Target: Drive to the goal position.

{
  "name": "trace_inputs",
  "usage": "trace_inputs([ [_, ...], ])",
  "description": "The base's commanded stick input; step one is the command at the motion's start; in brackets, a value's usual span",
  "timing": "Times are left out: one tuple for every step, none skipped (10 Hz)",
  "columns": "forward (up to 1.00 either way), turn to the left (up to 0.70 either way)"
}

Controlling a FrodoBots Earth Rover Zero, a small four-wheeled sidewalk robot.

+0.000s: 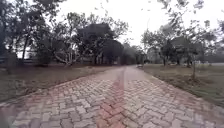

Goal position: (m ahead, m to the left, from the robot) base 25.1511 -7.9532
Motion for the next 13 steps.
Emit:
trace_inputs([
  [0.7, 0.0],
  [0.7, 0.0],
  [0.7, 0.0],
  [0.7, 0.0],
  [0.7, 0.0],
  [0.7, 0.0],
  [0.7, 0.0],
  [0.7, 0.0],
  [0.7, 0.0],
  [0.7, 0.0],
  [0.7, -0.07],
  [0.7, -0.18],
  [0.7, -0.24],
])
